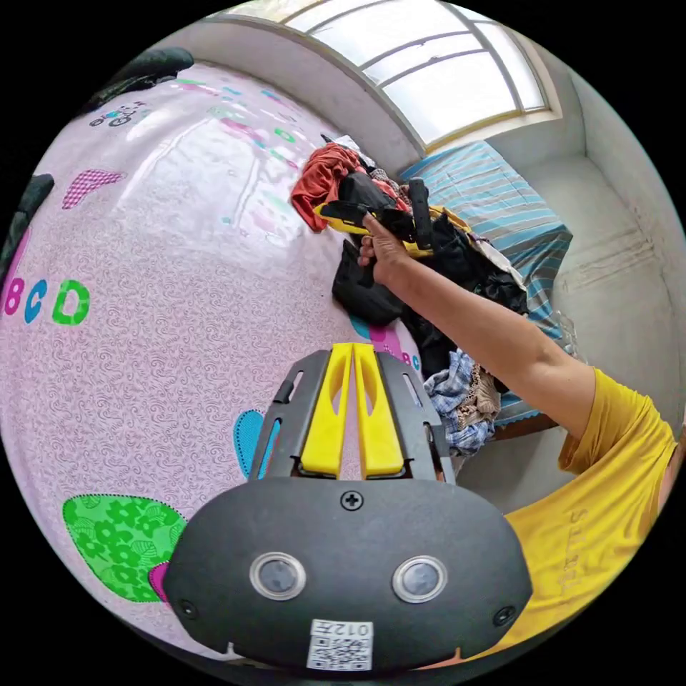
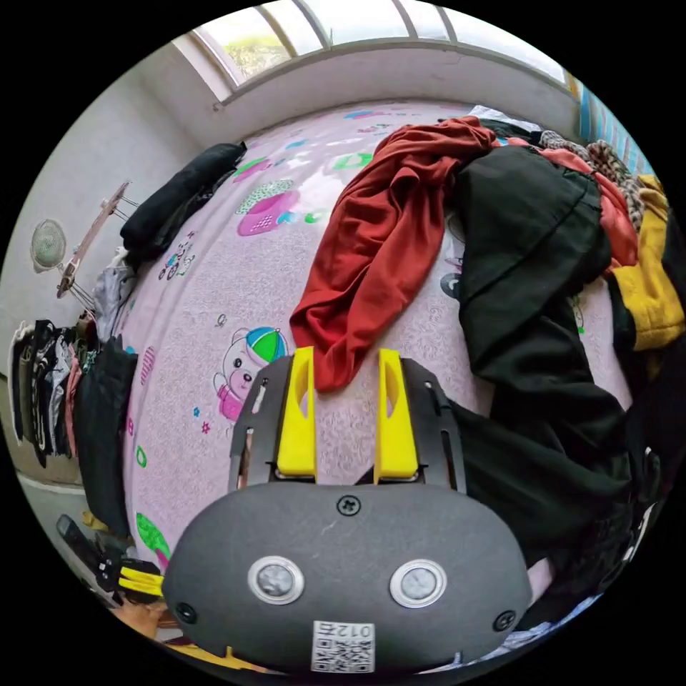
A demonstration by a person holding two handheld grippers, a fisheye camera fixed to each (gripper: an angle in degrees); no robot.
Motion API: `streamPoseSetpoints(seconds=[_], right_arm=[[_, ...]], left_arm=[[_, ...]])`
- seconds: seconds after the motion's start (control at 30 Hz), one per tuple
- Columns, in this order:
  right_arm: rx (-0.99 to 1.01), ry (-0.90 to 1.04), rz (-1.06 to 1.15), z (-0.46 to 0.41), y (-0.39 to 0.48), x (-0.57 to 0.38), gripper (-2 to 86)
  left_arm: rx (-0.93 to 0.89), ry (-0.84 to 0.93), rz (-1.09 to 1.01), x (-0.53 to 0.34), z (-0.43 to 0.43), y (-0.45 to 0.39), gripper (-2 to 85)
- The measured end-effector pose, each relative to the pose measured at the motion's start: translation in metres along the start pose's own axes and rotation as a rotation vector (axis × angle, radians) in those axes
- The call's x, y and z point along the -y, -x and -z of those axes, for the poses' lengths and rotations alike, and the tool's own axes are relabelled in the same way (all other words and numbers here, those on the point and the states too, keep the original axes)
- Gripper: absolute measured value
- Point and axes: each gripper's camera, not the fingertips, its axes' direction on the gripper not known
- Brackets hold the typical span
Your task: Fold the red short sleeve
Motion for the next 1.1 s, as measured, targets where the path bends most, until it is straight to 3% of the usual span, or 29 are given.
streamPoseSetpoints(seconds=[0.13, 0.3, 0.4, 0.5, 0.53, 0.63, 0.7, 0.8, 1.0, 1.1], right_arm=[[0.079, -0.023, 0.109, 0.025, 0.012, -0.018, 2.4], [0.474, 0.008, 0.245, 0.091, 0.019, -0.101, 1.9], [0.616, 0.094, 0.394, 0.123, 0.036, -0.162, 2.2], [0.784, 0.181, 0.556, 0.157, 0.050, -0.213, 3.3], [0.777, 0.203, 0.582, 0.163, 0.051, -0.220, 3.7], [0.505, 0.204, 0.644, 0.197, 0.040, -0.233, 6.7], [0.249, 0.030, 0.433, 0.233, -0.011, -0.214, 8.2], [0.045, -0.111, 0.032, 0.265, -0.092, -0.187, 11.5], [0.120, -0.010, -0.348, 0.247, -0.138, -0.176, 11.6], [-0.037, -0.043, -0.298, 0.259, -0.119, -0.175, 4.4]], left_arm=[[0.020, -0.050, 0.086, 0.029, 0.014, 0.032, 3.5], [-0.043, -0.072, 0.154, 0.070, 0.013, 0.064, 8.6], [-0.146, 0.000, 0.153, 0.089, -0.007, 0.069, 10.2], [-0.241, 0.180, 0.115, 0.096, -0.038, 0.062, 8.6], [-0.237, 0.265, 0.056, 0.094, -0.050, 0.052, 7.6], [-0.112, 0.393, -0.061, 0.082, -0.061, 0.028, 6.1], [-0.133, 0.347, -0.031, 0.074, -0.048, 0.031, 5.7], [-0.207, 0.234, 0.030, 0.060, -0.015, 0.044, 5.4], [-0.185, 0.140, 0.006, 0.037, 0.053, 0.040, 5.2], [-0.167, 0.119, -0.047, 0.029, 0.081, 0.028, 5.6]])
